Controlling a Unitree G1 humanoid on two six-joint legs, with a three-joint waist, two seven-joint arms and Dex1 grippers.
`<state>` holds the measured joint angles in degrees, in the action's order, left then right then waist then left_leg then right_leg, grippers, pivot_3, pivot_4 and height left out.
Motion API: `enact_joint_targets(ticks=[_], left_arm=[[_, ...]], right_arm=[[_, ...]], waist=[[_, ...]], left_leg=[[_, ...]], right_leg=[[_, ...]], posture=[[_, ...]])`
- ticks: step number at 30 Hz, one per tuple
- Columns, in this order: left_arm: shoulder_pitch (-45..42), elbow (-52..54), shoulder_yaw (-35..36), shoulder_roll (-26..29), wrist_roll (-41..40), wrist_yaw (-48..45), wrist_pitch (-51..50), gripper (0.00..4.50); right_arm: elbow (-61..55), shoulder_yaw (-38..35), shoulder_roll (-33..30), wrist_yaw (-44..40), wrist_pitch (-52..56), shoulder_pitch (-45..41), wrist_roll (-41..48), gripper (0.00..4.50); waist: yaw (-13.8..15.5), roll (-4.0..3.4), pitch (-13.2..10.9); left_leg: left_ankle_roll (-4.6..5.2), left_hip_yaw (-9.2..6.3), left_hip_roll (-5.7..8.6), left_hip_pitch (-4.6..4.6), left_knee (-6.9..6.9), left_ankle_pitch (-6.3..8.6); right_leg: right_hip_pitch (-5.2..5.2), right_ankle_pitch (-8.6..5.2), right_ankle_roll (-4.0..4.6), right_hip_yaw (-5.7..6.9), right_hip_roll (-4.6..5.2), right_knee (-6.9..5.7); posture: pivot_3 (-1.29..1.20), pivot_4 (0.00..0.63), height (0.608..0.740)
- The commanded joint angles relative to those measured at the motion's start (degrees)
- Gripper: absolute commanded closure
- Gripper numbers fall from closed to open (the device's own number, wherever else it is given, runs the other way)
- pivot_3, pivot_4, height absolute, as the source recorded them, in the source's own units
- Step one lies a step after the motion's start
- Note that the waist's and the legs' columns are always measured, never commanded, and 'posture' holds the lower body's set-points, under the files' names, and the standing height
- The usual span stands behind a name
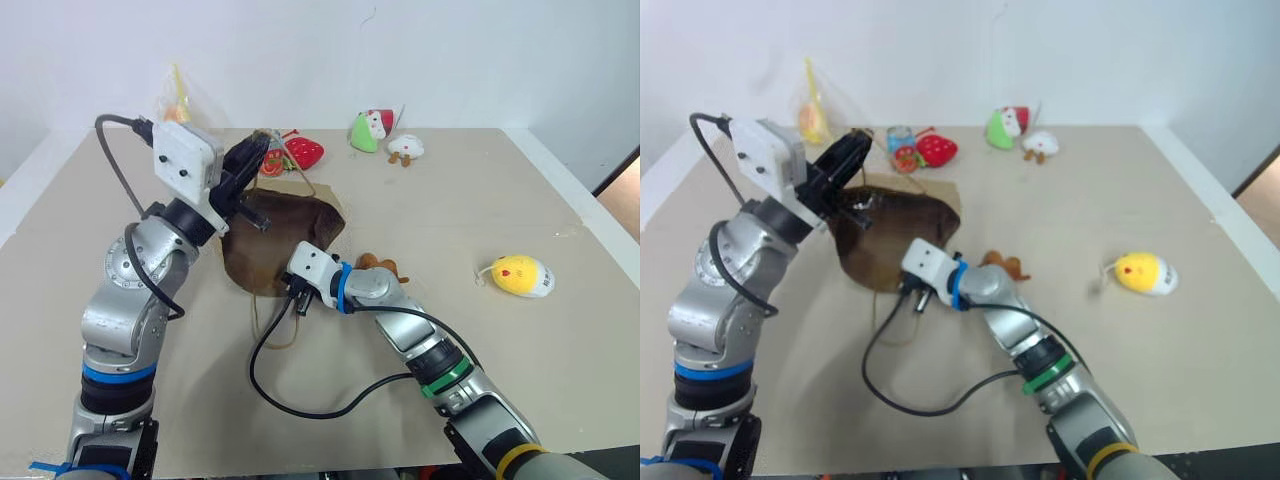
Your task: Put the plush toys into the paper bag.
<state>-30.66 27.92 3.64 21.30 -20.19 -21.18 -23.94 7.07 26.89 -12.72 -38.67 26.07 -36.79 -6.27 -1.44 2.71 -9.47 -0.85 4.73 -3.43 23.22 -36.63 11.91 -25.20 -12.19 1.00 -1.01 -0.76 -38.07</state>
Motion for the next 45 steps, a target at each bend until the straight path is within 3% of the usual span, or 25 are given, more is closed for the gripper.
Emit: enact_joint_targets(ticks=[1, 8, 21, 26, 32, 37, 38, 40, 44, 45], left_arm=[[-2.7, 1.1, 0.1, 1.2, 0.9, -1.6, 3.4, 4.5], [-3.5, 0.1, 0.4, 1.2, 1.4, -2.0, 4.1, 4.5], [3.9, 0.1, 2.3, 0.4, 0.9, 1.3, -0.1, 4.5], [4.2, 0.5, 2.3, 0.1, 0.8, 1.7, -0.6, 4.5], [3.8, 0.2, 1.2, -0.2, 1.5, 1.5, 0.1, 4.5], [3.9, 0.0, 0.7, -0.1, 1.4, 1.1, 0.4, 4.5], [3.9, -0.1, 0.7, -0.1, 1.4, 1.0, 0.5, 4.5], [4.0, -0.3, 0.7, 0.0, 1.2, 0.7, 0.6, 4.5], [4.1, -0.5, 0.4, -0.2, 1.3, 0.3, 0.8, 4.5], [4.1, -0.6, 0.4, -0.3, 1.2, 0.2, 0.8, 4.5]], right_arm=[[0.6, 1.3, 0.2, -1.2, 0.7, 1.2, -0.5, 4.47], [0.6, 0.9, 0.1, -1.1, 0.4, 1.4, -0.6, 4.47], [-0.5, 0.2, 0.1, -1.2, 0.0, 1.6, -0.3, 4.47], [-5.9, -1.9, -1.0, -2.0, 2.3, 2.0, 1.2, 4.47], [-21.0, -7.5, -5.7, -4.4, 9.9, 6.9, 5.6, 4.47], [-33.0, -15.4, -12.7, -8.8, 17.3, 10.0, 12.4, 3.11], [-34.9, -18.2, -14.3, -10.1, 18.8, 10.1, 14.7, 2.55], [-37.6, -23.9, -16.7, -12.3, 22.0, 10.1, 19.8, 2.07], [-35.3, -33.8, -22.4, -15.7, 25.9, 9.7, 26.1, 0.88], [-32.4, -34.2, -24.9, -15.9, 22.8, 10.2, 23.8, 0.3]], waist=[[0.0, 0.0, 0.0], [0.0, 0.0, 0.0], [0.0, 0.0, 0.0], [0.0, 0.0, 0.0], [0.1, 0.02, 0.0], [0.1, 0.03, 0.0], [0.1, 0.03, 0.0], [0.1, 0.05, 0.0], [0.1, 0.09, -0.1], [0.1, 0.1, -0.1]], left_leg=[[0.0, 0.0, 0.0, 0.0, 0.0, 0.0], [0.0, 0.0, 0.0, 0.0, 0.01, 0.0], [0.0, 0.01, -0.03, 0.0, 0.02, 0.0], [0.0, 0.0, -0.02, 0.01, 0.02, 0.0], [0.0, -0.02, -0.03, 0.09, 0.05, 0.0], [-0.01, -0.02, 0.01, 0.11, 0.05, 0.0], [-0.01, -0.03, 0.01, 0.11, 0.05, 0.0], [-0.01, -0.04, 0.04, 0.1, 0.06, 0.01], [-0.01, -0.05, 0.11, 0.07, 0.07, 0.01], [-0.01, -0.08, 0.11, 0.08, 0.07, 0.0]], right_leg=[[0.0, 0.0, 0.0, 0.0, 0.0, 0.0], [0.0, -0.01, 0.01, 0.01, 0.0, 0.0], [-0.01, -0.01, 0.02, 0.0, 0.01, 0.0], [0.0, -0.02, 0.03, 0.01, 0.04, 0.0], [-0.04, -0.05, 0.0, 0.02, 0.09, 0.02], [-0.04, -0.07, -0.03, 0.03, 0.14, 0.04], [-0.05, -0.07, -0.03, 0.04, 0.14, 0.04], [-0.05, -0.08, -0.02, 0.05, 0.14, 0.04], [-0.04, -0.08, -0.02, 0.06, 0.08, 0.04], [-0.05, -0.09, 0.0, 0.07, 0.06, 0.04]], posture=[[0.0, 0.15, 0.74], [0.0, 0.15, 0.74], [0.0, 0.15, 0.74], [0.0, 0.15, 0.74], [0.0, 0.15, 0.74], [0.0, 0.15, 0.74], [0.0, 0.15, 0.74], [0.0, 0.15, 0.74], [0.0, 0.15, 0.74], [0.0, 0.15, 0.74]])
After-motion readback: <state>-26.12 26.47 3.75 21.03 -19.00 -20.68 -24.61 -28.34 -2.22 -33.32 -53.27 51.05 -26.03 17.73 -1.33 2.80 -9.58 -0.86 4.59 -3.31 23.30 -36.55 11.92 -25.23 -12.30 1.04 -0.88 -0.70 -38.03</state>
